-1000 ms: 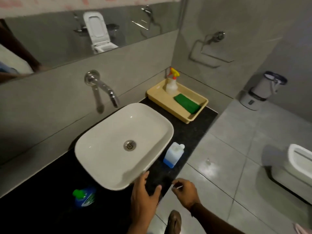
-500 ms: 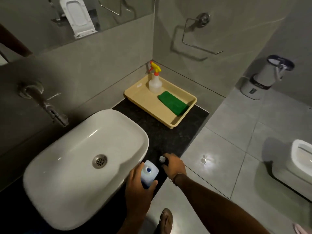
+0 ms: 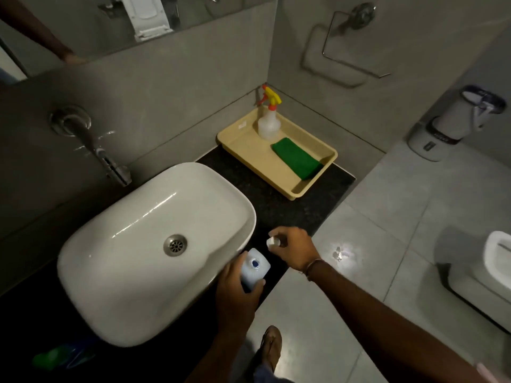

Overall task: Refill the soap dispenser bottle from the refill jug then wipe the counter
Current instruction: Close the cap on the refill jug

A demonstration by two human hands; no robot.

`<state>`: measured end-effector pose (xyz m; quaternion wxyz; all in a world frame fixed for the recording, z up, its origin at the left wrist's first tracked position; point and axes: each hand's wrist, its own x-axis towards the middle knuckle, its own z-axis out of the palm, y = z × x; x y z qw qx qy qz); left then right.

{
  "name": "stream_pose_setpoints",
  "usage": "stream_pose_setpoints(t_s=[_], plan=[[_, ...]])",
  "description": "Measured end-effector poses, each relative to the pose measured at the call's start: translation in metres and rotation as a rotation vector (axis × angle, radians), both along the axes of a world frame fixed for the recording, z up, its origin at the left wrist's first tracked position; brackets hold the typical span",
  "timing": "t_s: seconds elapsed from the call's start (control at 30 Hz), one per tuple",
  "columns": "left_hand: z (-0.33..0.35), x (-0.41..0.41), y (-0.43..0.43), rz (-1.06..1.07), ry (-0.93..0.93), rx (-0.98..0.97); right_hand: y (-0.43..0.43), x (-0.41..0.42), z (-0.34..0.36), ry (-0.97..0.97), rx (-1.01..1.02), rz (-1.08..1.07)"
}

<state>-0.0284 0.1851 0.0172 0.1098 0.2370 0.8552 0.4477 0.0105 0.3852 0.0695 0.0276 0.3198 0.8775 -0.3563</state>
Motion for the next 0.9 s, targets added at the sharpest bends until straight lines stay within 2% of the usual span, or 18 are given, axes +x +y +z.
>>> stream_pose_setpoints(t_s=[0.17,0.37,0.53,0.67,0.73,0.8,0.9], plan=[[0.001,0.005,-0.003,0.031,0.032,0.084,-0.035,0.009,0.054,0.047,0.079,0.218],[0.012,0.006,-0.006,0.029,-0.009,0.097,-0.066,-0.003,0.065,-0.081,0.259,0.376],[0.014,0.002,-0.008,0.01,-0.033,0.077,-0.076,-0.011,0.06,-0.186,0.365,0.421],[0.014,0.002,-0.011,0.009,-0.037,0.072,-0.083,-0.013,0.055,-0.316,0.486,0.296],[0.014,0.002,-0.01,0.005,-0.036,0.08,-0.08,-0.011,0.056,-0.262,0.456,0.275],[0.014,0.002,-0.01,0.015,-0.038,0.069,-0.078,-0.01,0.057,-0.192,0.383,0.345],[0.016,0.003,-0.009,0.021,-0.045,0.058,-0.078,-0.011,0.053,-0.251,0.406,0.375]])
